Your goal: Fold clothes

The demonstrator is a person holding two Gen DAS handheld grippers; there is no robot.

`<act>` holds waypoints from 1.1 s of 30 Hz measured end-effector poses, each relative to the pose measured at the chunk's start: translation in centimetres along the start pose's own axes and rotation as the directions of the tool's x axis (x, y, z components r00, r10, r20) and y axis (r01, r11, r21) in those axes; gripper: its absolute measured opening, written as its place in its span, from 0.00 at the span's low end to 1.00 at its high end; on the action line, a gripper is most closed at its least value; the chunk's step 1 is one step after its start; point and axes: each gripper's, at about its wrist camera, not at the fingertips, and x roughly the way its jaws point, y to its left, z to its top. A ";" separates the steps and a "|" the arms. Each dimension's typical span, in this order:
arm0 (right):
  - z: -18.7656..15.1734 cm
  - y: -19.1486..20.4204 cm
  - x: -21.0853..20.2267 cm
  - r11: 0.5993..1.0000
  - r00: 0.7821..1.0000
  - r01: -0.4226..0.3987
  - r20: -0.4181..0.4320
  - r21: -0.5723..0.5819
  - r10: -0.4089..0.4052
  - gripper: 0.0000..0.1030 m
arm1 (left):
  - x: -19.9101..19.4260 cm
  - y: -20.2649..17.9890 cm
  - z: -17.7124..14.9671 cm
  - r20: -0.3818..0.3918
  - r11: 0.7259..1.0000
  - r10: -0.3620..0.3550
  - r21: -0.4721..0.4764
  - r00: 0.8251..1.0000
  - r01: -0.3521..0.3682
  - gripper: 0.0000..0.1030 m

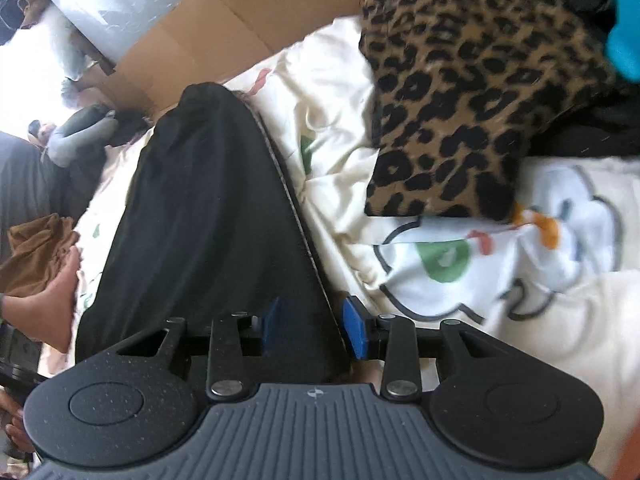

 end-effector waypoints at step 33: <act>3.9 -5.5 6.3 0.914 0.890 -0.315 -0.254 0.255 0.378 0.31 | 0.3 0.3 -0.2 0.005 0.999 -0.011 -0.032 1.000 0.012 0.05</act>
